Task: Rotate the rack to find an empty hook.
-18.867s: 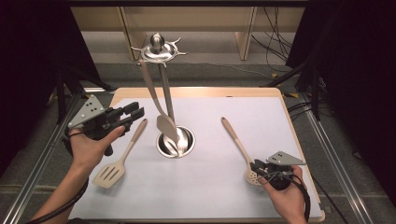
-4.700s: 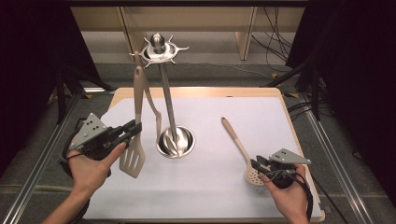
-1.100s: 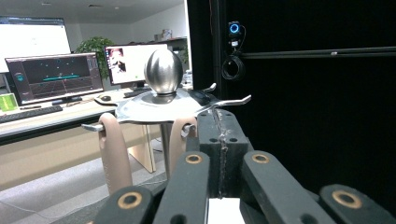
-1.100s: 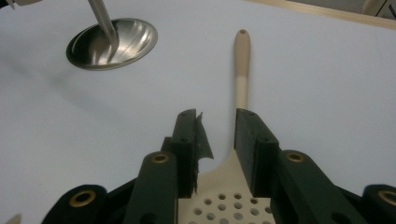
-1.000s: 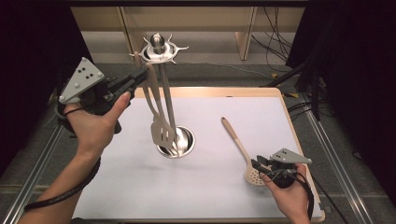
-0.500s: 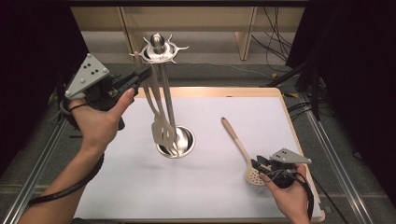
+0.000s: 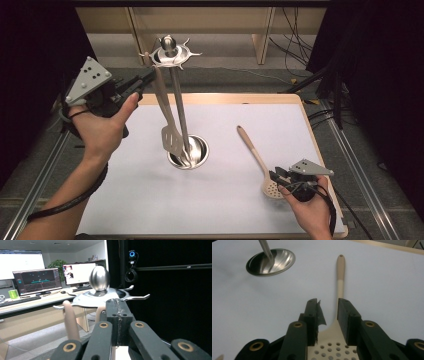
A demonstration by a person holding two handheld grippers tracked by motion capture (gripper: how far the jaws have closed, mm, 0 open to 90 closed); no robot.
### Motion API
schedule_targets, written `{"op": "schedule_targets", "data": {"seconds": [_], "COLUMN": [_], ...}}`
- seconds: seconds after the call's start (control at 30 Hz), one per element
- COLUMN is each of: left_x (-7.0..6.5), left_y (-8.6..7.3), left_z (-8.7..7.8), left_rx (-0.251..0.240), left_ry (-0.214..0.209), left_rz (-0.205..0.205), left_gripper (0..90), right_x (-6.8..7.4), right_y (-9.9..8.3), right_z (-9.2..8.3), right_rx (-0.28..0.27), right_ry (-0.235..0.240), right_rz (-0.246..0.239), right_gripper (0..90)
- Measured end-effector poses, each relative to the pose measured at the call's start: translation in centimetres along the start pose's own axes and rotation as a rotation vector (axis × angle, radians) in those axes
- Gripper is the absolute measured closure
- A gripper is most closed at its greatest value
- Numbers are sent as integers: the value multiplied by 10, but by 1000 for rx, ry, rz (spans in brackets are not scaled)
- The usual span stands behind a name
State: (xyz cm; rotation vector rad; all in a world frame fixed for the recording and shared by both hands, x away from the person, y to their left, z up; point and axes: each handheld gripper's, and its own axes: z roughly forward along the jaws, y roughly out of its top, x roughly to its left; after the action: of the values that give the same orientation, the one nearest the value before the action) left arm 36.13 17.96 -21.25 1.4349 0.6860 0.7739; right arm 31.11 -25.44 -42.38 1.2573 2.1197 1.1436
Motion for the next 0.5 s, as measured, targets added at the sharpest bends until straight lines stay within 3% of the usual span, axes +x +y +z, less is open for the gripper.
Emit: {"op": "schedule_targets", "data": {"seconds": [0.1,0.3,0.5], "left_x": [4,10,15], "left_y": [0,0,0], "left_z": [0,1,2], "left_rx": [2,10,14], "left_ry": [12,27,39], "left_rz": [-6,-10,-16], "left_gripper": [896,896,896], "right_x": [2,-1,0], "right_y": [0,0,0], "right_z": [-1,0,0], "right_rx": [7,-3,-2], "right_ry": [1,-7,1], "right_rz": [27,-7,2], "right_gripper": [705,705,705]}}
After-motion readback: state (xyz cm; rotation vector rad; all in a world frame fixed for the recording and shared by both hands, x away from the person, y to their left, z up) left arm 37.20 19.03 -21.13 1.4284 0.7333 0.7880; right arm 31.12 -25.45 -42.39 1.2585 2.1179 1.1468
